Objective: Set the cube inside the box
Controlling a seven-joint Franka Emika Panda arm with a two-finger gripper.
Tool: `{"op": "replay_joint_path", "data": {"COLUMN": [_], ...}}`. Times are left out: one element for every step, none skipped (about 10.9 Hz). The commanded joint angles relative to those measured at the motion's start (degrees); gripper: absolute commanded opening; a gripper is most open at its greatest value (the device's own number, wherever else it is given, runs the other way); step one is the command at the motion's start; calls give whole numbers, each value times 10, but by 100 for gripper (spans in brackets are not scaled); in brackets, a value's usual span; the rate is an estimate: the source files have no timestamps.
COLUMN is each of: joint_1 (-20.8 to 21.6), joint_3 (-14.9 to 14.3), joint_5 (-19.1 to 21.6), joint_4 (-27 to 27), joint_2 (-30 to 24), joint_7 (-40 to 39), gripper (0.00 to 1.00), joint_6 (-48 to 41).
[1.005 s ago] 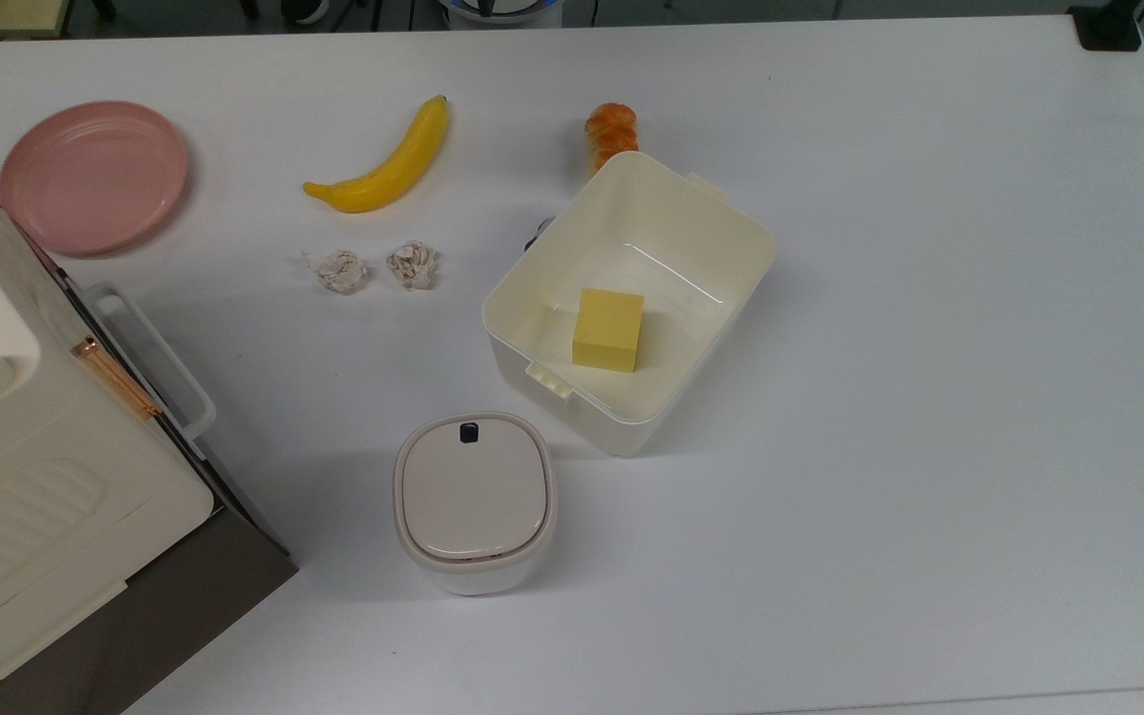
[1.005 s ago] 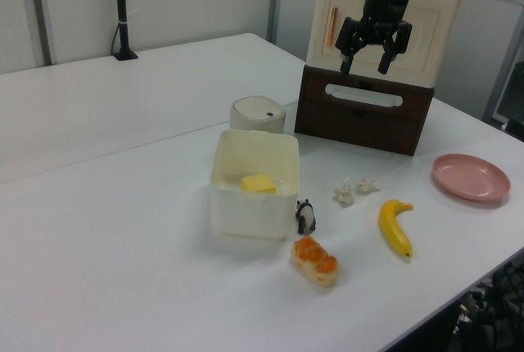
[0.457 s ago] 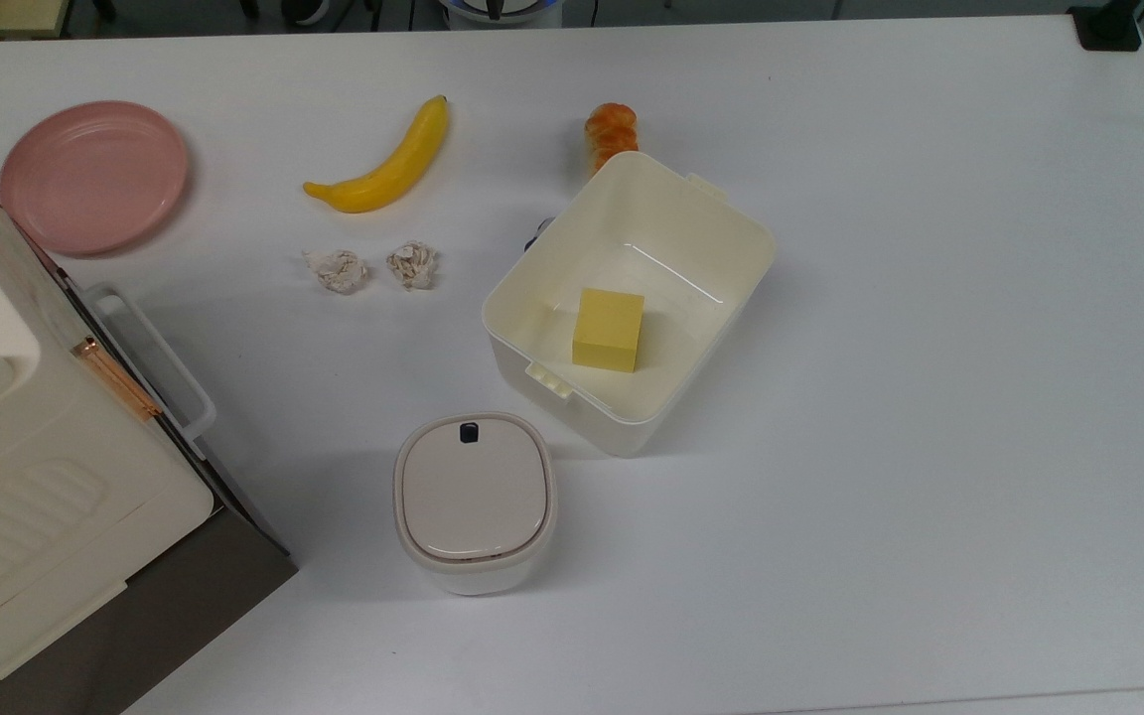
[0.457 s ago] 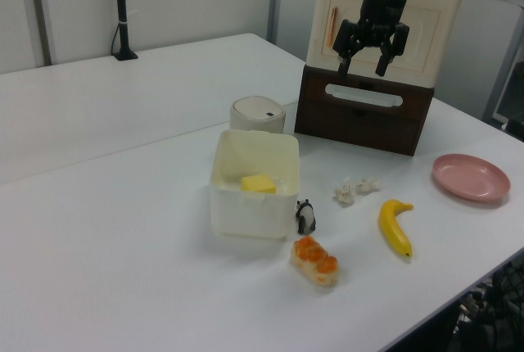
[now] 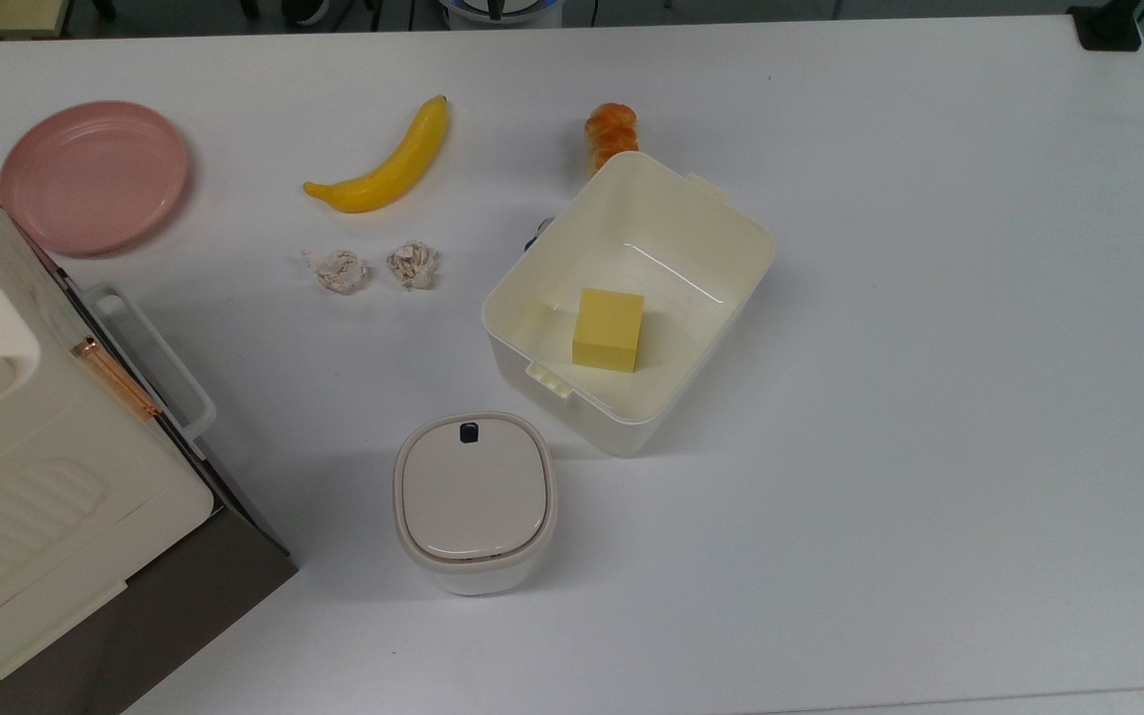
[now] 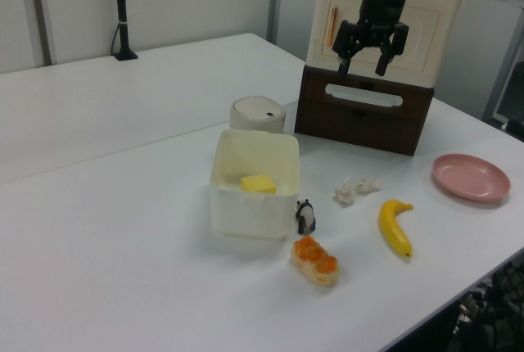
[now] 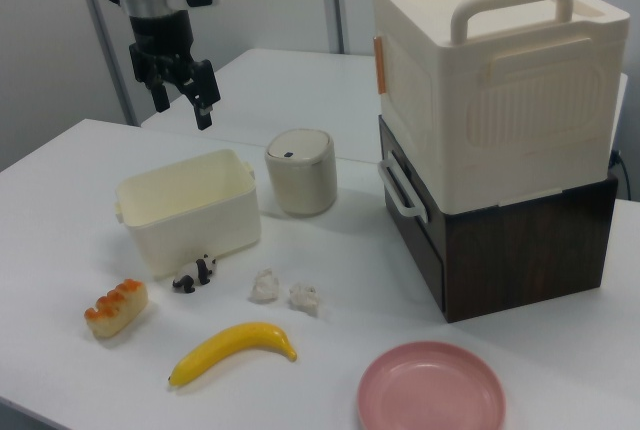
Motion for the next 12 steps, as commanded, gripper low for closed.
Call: {"op": "replay_joint_path", "data": {"joint_1": [16,16,15,15,16,16,19,21,21,21,21,21], "joint_3": [-13,-14,-14,-14,-14,-11,-10,-10,-10,-10,-10,-10], "joint_5": [-12,-13,-14,-14,-18,-33,-46,-48,-48,-48,-48,-47], "joint_4": [-16,-15,-14,-14,-13,-14,-14,-13,-13,-13,-14,-14], "joint_2": [-15,-16,-15,-16,-16,-16,-16,-16,-16,-16,-15,-16], "joint_7": [-1,-3,-4,-4,-4,-2,1,1,1,2,2,2], "gripper": [100,100,100,100,100,100,100,100,100,100,100,100], "joint_6": [7,6,6,6,6,6,6,6,6,6,6,6]}}
